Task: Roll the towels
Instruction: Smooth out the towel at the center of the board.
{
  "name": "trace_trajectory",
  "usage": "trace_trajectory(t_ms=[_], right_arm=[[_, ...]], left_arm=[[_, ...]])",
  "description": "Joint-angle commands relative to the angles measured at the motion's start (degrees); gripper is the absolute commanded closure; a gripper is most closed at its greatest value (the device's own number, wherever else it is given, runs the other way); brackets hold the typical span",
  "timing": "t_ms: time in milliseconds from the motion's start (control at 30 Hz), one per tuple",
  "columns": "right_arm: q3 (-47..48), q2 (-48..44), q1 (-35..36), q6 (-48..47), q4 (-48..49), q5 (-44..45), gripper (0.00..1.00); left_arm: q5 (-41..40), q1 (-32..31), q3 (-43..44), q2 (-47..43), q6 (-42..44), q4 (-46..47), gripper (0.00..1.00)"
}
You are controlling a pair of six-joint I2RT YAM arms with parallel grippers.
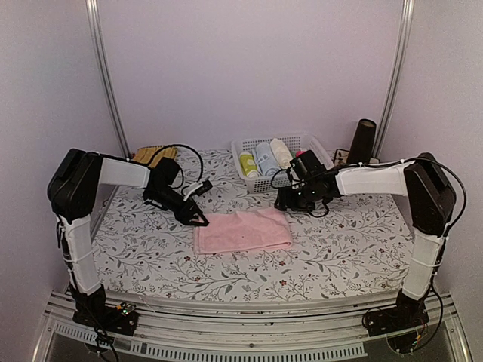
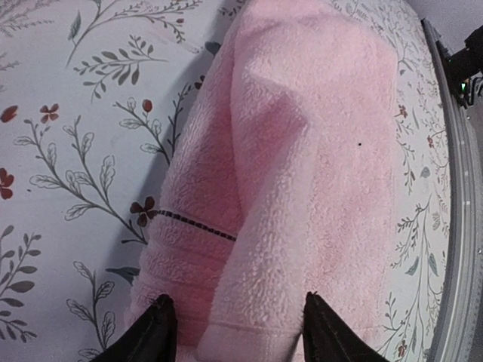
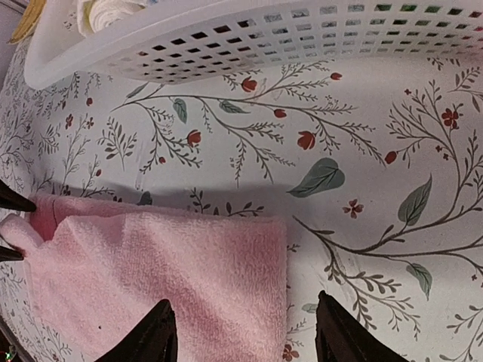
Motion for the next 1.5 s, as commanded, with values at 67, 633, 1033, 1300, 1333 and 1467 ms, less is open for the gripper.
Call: trace_trajectory(t_ms=[67,633,1033,1300,1333,1467], right_arm=[[4.81,6.32,0.08,0.78,1.02,3.26,0.39],[6.53,11.15,0.08,1.67,-0.79,7.19,0.75],[6.97,12.5,0.1,2.03,-2.49,10.06,0.76],[7.6,12.47,0.13,2.18,-3.58,11.72,0.76],[7.52,12.16,0.12,2.06,-3.36,11.38,0.76],[6.74,9.78,0.56,1.08,-1.51,9.03,0.72]], left_arm=[[1.87,-0.39,1.93,1.04,-0.19,-3.0,0.55],[2.05,2.42,5.14,3.98,-2.31,-10.14,0.88],[0.71,3.99,8.91,9.8,-4.83,-14.89,0.83],[2.09,6.56,9.16,8.67,-5.96,-15.46,0.78],[2.62,6.76,9.14,8.18,-5.53,-15.77,0.76],[4.41,6.85,9.15,6.31,-3.9,-16.61,0.52]])
